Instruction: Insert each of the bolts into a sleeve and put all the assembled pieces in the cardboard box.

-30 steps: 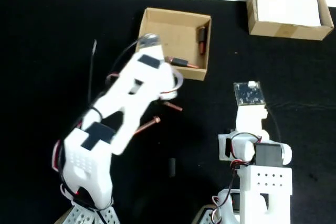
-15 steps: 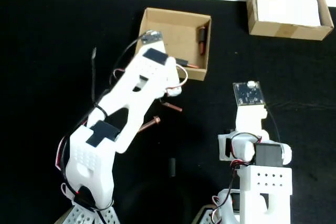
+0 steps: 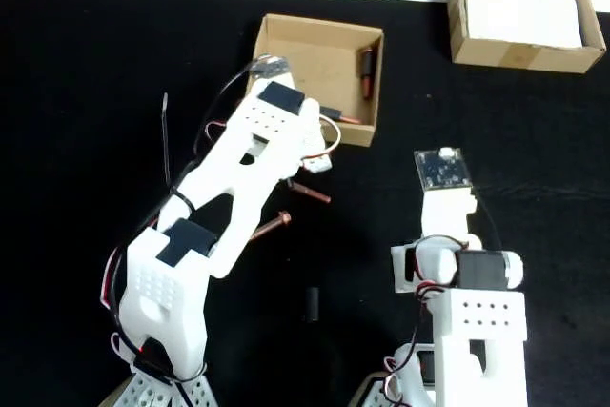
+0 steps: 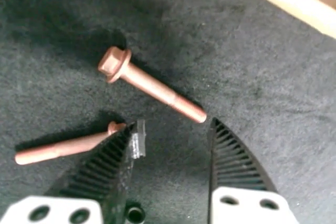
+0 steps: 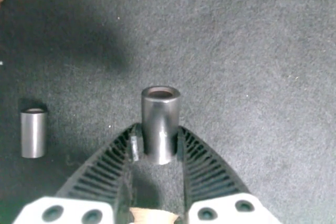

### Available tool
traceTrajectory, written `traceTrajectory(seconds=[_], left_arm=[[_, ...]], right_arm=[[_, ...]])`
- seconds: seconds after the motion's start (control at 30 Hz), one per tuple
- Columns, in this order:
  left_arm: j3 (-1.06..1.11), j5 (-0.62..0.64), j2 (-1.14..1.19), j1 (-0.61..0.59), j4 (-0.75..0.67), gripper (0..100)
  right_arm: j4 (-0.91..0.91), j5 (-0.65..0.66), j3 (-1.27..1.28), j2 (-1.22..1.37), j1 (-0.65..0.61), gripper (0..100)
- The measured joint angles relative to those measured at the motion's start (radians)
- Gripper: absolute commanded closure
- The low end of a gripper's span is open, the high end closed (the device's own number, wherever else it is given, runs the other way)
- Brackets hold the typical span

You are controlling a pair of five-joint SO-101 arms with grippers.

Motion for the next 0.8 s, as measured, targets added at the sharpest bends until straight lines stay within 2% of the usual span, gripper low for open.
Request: traceTrajectory(seconds=[0.33,0.4,0.5,0.8], left_arm=[[-0.040,0.100,0.203,-0.081,-0.002,80],[-0.051,0.100,0.222,-0.084,0.000,85],[-0.080,0.124,0.238,-0.086,0.002,100],[-0.138,0.138,0.247,-0.084,0.000,99]], right_arm=[[0.000,0.028,0.000,0.003,0.000,99.1],[0.000,0.028,0.000,0.005,0.000,99.1],[0.000,0.031,0.000,0.005,0.000,99.1],[0.000,0.031,0.000,0.005,0.000,99.1]])
